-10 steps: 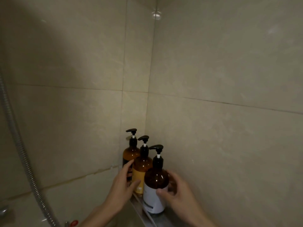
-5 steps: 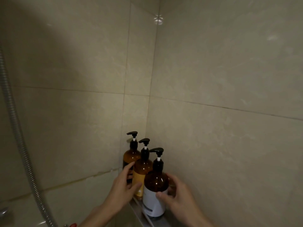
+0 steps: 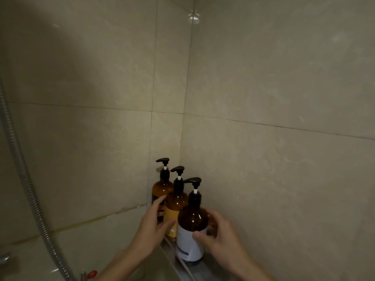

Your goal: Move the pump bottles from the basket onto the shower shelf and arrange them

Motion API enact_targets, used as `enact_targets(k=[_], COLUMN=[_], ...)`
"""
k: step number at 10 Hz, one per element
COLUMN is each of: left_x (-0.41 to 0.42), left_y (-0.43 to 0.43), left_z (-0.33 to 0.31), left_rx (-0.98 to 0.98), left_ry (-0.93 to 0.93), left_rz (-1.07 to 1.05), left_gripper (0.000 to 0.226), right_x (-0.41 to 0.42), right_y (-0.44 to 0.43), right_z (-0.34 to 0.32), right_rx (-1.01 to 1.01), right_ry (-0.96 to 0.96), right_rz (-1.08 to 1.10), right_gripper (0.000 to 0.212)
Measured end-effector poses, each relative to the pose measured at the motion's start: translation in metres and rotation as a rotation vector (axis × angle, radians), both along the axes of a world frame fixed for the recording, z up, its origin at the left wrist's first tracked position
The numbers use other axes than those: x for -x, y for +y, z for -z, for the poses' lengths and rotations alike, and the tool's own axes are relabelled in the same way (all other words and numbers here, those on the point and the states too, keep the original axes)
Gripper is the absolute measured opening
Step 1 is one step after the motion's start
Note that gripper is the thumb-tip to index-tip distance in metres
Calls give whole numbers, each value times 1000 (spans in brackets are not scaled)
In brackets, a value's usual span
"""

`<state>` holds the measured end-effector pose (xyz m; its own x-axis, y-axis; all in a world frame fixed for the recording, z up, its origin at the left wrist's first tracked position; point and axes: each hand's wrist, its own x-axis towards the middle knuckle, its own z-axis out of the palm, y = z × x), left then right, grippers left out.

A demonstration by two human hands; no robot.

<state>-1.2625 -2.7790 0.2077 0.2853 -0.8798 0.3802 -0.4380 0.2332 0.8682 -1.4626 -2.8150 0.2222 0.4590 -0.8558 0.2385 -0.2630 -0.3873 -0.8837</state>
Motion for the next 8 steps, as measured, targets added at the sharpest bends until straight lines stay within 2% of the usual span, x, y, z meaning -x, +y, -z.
enact_targets(k=[4,6,7,8], left_x=[-8,-8,-11,-17], left_y=[5,18,32,46], left_z=[-4,-18,-29,-41], left_rx=[5,86,101,91], left_ry=[-79,-150,-146,-136], left_rz=[20,-2,-46,-135], left_gripper=[68,44,37,40], right_x=[0,-3,-6,-8], right_y=[19,31,30,37], right_z=[-12,-22,-28,-45], right_rx=[-41,44,7,39], right_ry=[4,25,-78,-293], right_rz=[-5,25,115,241], right_gripper=[61,54,65,60])
